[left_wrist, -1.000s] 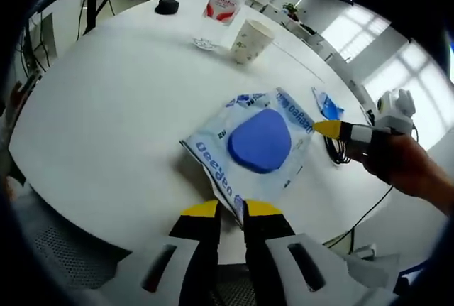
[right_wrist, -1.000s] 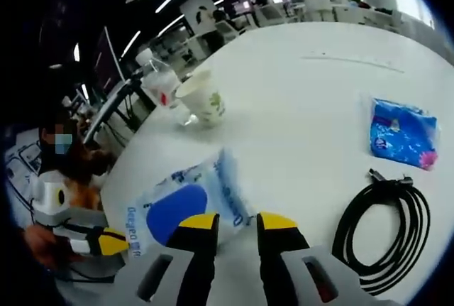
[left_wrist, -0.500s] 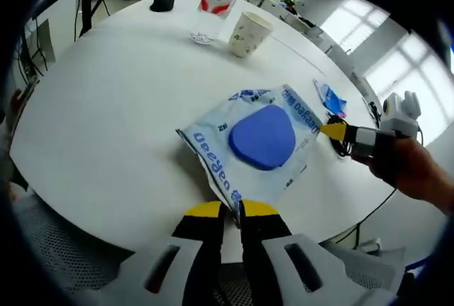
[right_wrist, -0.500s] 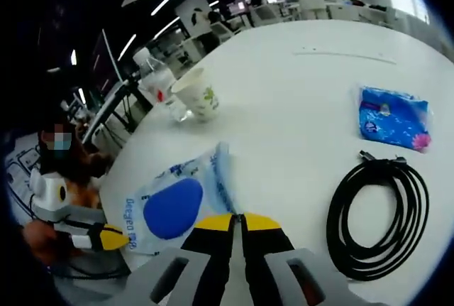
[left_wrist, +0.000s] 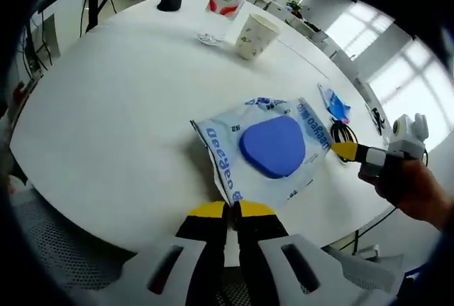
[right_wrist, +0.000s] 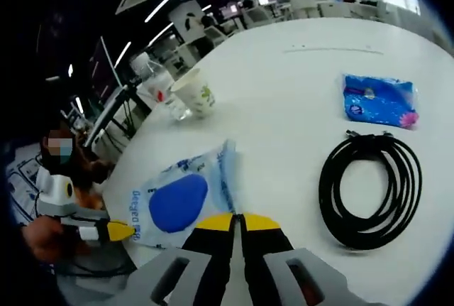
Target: Arrange the tabletop items into an orderly group along one side of the table until the central work area is clear of visible clutter.
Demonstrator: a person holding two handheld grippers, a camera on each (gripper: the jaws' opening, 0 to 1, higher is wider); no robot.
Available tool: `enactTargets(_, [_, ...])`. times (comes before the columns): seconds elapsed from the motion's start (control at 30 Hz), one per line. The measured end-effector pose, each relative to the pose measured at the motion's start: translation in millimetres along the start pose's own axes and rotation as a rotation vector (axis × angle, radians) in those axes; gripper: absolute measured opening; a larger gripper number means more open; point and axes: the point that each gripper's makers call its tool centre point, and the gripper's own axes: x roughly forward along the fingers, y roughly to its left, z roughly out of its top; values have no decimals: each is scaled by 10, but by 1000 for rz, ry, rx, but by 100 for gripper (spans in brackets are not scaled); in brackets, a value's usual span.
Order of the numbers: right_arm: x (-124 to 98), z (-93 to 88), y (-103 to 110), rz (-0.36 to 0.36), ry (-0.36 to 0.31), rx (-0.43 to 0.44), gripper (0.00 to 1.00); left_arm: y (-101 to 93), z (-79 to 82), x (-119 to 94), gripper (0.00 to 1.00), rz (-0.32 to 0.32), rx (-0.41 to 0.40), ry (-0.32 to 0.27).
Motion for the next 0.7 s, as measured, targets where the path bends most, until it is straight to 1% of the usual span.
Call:
enactTargets(0.17, [-115, -118, -9, -9, -2, 8, 0, -6, 13, 19, 1, 2, 0, -5])
enactTargets(0.2, [-147, -159, 20, -12, -4, 15, 0, -8, 13, 21, 1, 2, -1, -5])
enactTargets(0.3, [-192, -172, 5, -16, -21, 54, 0, -21, 20, 37, 1, -4, -2, -7])
enactTargets(0.37, [-231, -205, -6, -21, -24, 57, 0, -32, 29, 54, 1, -8, -3, -8])
enactTargets(0.4, [-274, -265, -3, -26, -22, 57, 0, -46, 40, 76, 1, -12, 0, -9])
enactTargets(0.5, [-292, -333, -71, -33, -19, 77, 0, -74, 66, 87, 2, -18, -1, -13])
enactTargets(0.53, [-320, -402, -86, -38, -15, 93, 0, -79, 73, 89, 2, -20, -2, -15])
enactTargets(0.63, [-347, -426, -124, -40, -23, 121, 0, -102, 113, 124, 2, -30, -11, -21])
enactTargets(0.7, [-395, -477, -92, -43, -24, 118, 0, -115, 129, 143, 2, -35, -2, -23])
